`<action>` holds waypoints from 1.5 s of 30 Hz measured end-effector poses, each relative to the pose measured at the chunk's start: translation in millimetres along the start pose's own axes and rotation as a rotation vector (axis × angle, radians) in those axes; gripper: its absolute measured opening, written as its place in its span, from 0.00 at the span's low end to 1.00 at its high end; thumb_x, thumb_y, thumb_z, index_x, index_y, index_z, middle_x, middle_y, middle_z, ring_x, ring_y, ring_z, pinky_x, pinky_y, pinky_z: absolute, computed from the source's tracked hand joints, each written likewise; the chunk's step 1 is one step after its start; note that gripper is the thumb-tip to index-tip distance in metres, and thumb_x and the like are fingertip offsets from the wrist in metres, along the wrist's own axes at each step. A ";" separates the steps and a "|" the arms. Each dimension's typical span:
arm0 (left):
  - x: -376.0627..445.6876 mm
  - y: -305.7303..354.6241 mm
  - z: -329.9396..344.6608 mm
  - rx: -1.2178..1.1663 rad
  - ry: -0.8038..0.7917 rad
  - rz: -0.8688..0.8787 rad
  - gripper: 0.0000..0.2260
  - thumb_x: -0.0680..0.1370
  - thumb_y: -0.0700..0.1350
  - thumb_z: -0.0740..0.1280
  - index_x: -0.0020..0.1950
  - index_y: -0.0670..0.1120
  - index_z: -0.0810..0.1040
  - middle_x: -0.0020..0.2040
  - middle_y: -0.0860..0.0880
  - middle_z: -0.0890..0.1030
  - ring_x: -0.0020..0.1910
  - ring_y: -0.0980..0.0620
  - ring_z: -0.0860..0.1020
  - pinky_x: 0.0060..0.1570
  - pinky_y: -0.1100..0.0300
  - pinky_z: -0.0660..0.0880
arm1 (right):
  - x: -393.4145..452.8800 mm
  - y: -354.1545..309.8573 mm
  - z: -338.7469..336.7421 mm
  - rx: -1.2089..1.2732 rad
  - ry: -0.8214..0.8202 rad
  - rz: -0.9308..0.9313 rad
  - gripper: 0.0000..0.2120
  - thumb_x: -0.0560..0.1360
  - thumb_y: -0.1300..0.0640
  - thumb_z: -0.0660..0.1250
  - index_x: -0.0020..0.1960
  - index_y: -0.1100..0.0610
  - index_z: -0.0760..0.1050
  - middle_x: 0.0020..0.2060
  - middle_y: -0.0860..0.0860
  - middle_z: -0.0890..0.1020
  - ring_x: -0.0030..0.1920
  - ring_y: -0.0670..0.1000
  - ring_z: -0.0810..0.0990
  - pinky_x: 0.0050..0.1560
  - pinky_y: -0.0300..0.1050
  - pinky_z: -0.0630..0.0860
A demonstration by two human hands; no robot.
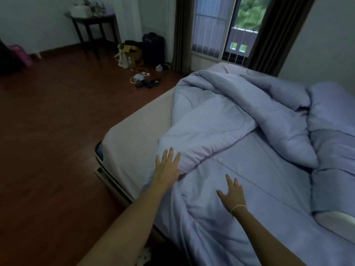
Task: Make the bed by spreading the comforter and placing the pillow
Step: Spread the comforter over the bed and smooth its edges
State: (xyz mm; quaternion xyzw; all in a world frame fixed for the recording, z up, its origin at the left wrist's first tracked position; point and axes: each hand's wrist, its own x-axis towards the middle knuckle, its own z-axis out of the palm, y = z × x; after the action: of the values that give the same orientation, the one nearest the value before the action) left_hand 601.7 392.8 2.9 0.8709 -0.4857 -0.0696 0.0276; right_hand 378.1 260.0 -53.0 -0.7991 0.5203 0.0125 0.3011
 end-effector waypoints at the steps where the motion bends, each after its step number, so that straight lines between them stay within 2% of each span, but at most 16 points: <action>1: 9.8 -10.0 -1.2 0.004 -0.018 0.026 0.29 0.80 0.53 0.56 0.77 0.50 0.46 0.78 0.43 0.42 0.76 0.44 0.45 0.71 0.40 0.47 | 2.2 -10.6 5.1 0.010 -0.002 0.021 0.36 0.77 0.45 0.62 0.77 0.46 0.44 0.77 0.54 0.47 0.76 0.62 0.47 0.73 0.60 0.56; 5: 67.9 -50.1 1.0 0.017 -0.066 0.132 0.29 0.80 0.55 0.55 0.77 0.50 0.47 0.78 0.43 0.43 0.76 0.42 0.44 0.71 0.38 0.45 | 10.1 -55.6 28.1 0.134 0.073 0.091 0.36 0.76 0.46 0.63 0.77 0.47 0.46 0.77 0.55 0.48 0.76 0.62 0.49 0.73 0.59 0.55; 9: 118.1 -54.3 10.3 -0.041 -0.159 0.134 0.36 0.76 0.64 0.58 0.77 0.53 0.45 0.77 0.42 0.41 0.75 0.38 0.42 0.68 0.33 0.45 | 2.0 -70.3 37.4 0.174 0.114 0.144 0.36 0.76 0.46 0.65 0.77 0.47 0.48 0.77 0.56 0.49 0.76 0.61 0.51 0.75 0.57 0.54; 11: 133.5 -54.4 21.7 -0.035 -0.199 0.121 0.38 0.74 0.66 0.59 0.77 0.55 0.44 0.78 0.42 0.45 0.75 0.36 0.42 0.67 0.30 0.43 | 0.2 -68.0 33.4 0.171 0.140 0.136 0.36 0.76 0.47 0.65 0.77 0.48 0.48 0.77 0.57 0.50 0.76 0.60 0.51 0.75 0.56 0.53; 13: 139.1 -59.7 28.4 -0.033 -0.231 0.110 0.34 0.76 0.61 0.60 0.76 0.55 0.49 0.73 0.40 0.61 0.74 0.36 0.51 0.65 0.29 0.40 | 8.2 -60.2 23.0 0.166 0.145 0.168 0.36 0.76 0.47 0.65 0.77 0.48 0.49 0.77 0.57 0.50 0.76 0.61 0.51 0.75 0.56 0.53; 15: 134.3 -67.8 30.3 -0.057 -0.187 0.116 0.23 0.79 0.51 0.59 0.74 0.55 0.58 0.63 0.41 0.72 0.68 0.40 0.66 0.66 0.28 0.39 | 22.1 -52.8 13.2 0.137 0.157 0.179 0.36 0.76 0.47 0.65 0.77 0.48 0.49 0.77 0.58 0.52 0.76 0.61 0.53 0.75 0.57 0.54; 18: 126.0 -86.9 15.6 -0.082 -0.138 0.162 0.19 0.81 0.43 0.54 0.71 0.56 0.66 0.58 0.43 0.75 0.60 0.45 0.73 0.67 0.32 0.37 | 47.8 -58.3 4.7 0.150 0.187 0.155 0.36 0.75 0.46 0.65 0.76 0.50 0.51 0.76 0.58 0.56 0.75 0.61 0.55 0.74 0.59 0.56; 24: 101.0 -170.9 7.1 -0.098 -0.180 0.021 0.19 0.80 0.44 0.55 0.70 0.59 0.65 0.65 0.48 0.71 0.63 0.48 0.73 0.69 0.35 0.43 | 108.7 -123.3 0.2 0.260 0.211 0.095 0.36 0.75 0.44 0.65 0.76 0.50 0.52 0.76 0.60 0.54 0.75 0.60 0.55 0.74 0.57 0.56; 27: 80.9 -236.5 11.3 -0.200 -0.218 -0.045 0.18 0.80 0.44 0.57 0.68 0.58 0.69 0.59 0.46 0.73 0.61 0.45 0.74 0.66 0.44 0.58 | 141.6 -159.1 -0.1 0.271 0.205 0.075 0.37 0.73 0.40 0.65 0.76 0.49 0.53 0.76 0.61 0.54 0.75 0.61 0.55 0.74 0.56 0.57; 29: 62.8 -268.0 2.7 -0.304 -0.216 -0.061 0.17 0.80 0.42 0.58 0.67 0.56 0.70 0.56 0.44 0.75 0.58 0.42 0.75 0.56 0.54 0.67 | 160.5 -180.9 2.1 0.259 0.191 0.070 0.39 0.72 0.38 0.66 0.76 0.48 0.53 0.76 0.61 0.53 0.75 0.62 0.54 0.74 0.57 0.56; 32: 44.4 -294.1 -15.2 -0.352 -0.245 -0.075 0.17 0.81 0.39 0.57 0.68 0.53 0.69 0.63 0.50 0.73 0.62 0.51 0.72 0.50 0.63 0.61 | 181.8 -205.2 12.9 0.276 0.150 0.148 0.42 0.70 0.36 0.66 0.76 0.46 0.51 0.76 0.61 0.49 0.76 0.62 0.51 0.75 0.58 0.52; 35: 53.2 -313.4 -13.5 -0.429 -0.398 -0.066 0.19 0.80 0.36 0.58 0.70 0.48 0.68 0.64 0.54 0.71 0.58 0.59 0.68 0.47 0.72 0.61 | 204.1 -216.8 34.7 0.283 0.120 0.252 0.49 0.65 0.33 0.70 0.76 0.43 0.48 0.76 0.60 0.43 0.76 0.64 0.50 0.74 0.60 0.53; 38: 82.9 -332.4 -6.8 -0.418 -0.614 -0.052 0.20 0.78 0.41 0.65 0.69 0.50 0.69 0.67 0.50 0.73 0.59 0.56 0.71 0.49 0.71 0.67 | 225.1 -223.1 61.5 0.352 0.088 0.351 0.53 0.64 0.44 0.77 0.77 0.46 0.46 0.76 0.59 0.42 0.75 0.62 0.54 0.74 0.55 0.58; 40: 109.4 -341.4 -9.0 -0.344 -0.729 0.007 0.22 0.75 0.47 0.68 0.69 0.51 0.70 0.66 0.47 0.74 0.60 0.51 0.73 0.54 0.66 0.69 | 238.3 -228.5 74.2 0.332 0.052 0.389 0.52 0.64 0.56 0.78 0.77 0.51 0.47 0.76 0.61 0.49 0.74 0.62 0.57 0.73 0.53 0.60; 42: 138.0 -345.0 -16.0 -0.316 -0.715 0.058 0.21 0.75 0.49 0.67 0.68 0.51 0.71 0.64 0.45 0.74 0.60 0.48 0.74 0.55 0.62 0.69 | 244.6 -238.2 80.3 0.263 0.017 0.353 0.47 0.66 0.63 0.74 0.77 0.54 0.51 0.74 0.61 0.61 0.72 0.61 0.63 0.73 0.52 0.60; 45: 187.2 -357.6 -23.3 -0.354 -0.546 0.118 0.20 0.78 0.50 0.63 0.70 0.51 0.69 0.65 0.45 0.73 0.61 0.47 0.73 0.57 0.60 0.69 | 240.9 -275.5 86.1 0.232 0.053 0.283 0.35 0.71 0.66 0.67 0.75 0.56 0.58 0.71 0.58 0.67 0.70 0.60 0.67 0.69 0.47 0.62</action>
State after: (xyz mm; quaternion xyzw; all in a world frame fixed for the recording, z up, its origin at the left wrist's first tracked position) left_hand 1003.4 421.6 -33.0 0.7721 -0.5050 -0.3823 0.0514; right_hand 744.9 180.5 -74.8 -0.6779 0.6331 -0.0267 0.3726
